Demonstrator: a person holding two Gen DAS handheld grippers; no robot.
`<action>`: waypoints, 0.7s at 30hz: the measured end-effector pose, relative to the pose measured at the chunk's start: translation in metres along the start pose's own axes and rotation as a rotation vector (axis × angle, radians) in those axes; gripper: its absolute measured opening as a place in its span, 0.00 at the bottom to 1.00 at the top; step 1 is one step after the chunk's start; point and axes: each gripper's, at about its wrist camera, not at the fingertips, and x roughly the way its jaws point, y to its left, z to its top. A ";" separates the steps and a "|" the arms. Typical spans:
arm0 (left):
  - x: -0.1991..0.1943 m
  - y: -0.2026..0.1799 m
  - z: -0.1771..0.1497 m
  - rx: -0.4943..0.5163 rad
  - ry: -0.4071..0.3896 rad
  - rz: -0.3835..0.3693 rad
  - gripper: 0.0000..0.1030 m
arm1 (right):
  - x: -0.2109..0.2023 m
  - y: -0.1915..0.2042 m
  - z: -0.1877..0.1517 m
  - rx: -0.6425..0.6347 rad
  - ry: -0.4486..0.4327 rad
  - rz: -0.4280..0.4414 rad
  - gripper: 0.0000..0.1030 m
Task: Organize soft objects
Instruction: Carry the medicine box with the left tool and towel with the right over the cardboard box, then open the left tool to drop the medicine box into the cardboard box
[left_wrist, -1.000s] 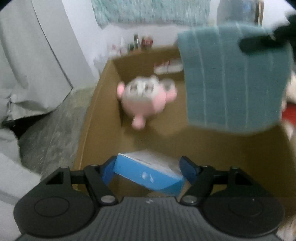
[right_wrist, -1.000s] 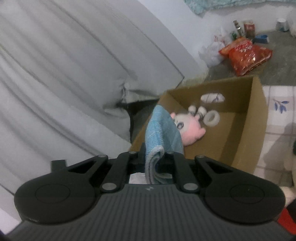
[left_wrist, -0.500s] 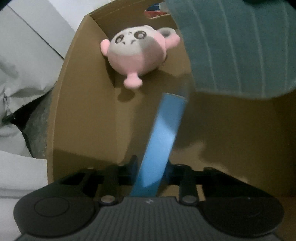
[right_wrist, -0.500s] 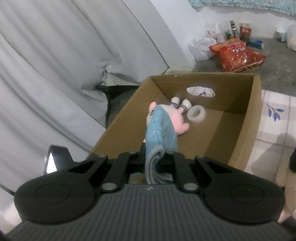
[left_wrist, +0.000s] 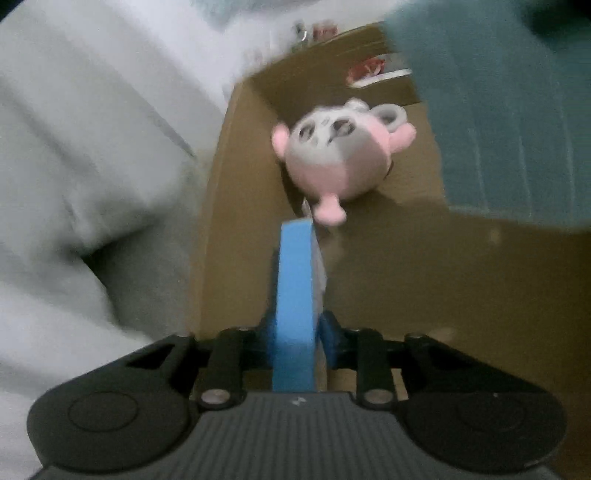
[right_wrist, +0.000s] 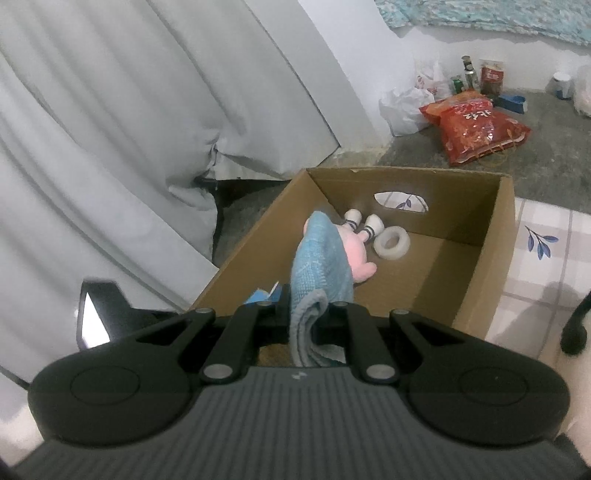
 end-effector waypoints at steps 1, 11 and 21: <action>0.002 -0.007 -0.001 0.063 -0.006 -0.009 0.53 | 0.000 0.000 -0.001 0.000 0.005 -0.001 0.08; -0.016 -0.004 -0.005 0.000 0.031 -0.253 0.61 | -0.004 -0.002 -0.004 -0.023 0.030 -0.038 0.08; 0.042 0.017 -0.003 -0.082 0.178 -0.283 0.01 | 0.043 -0.007 0.007 -0.012 0.098 -0.083 0.08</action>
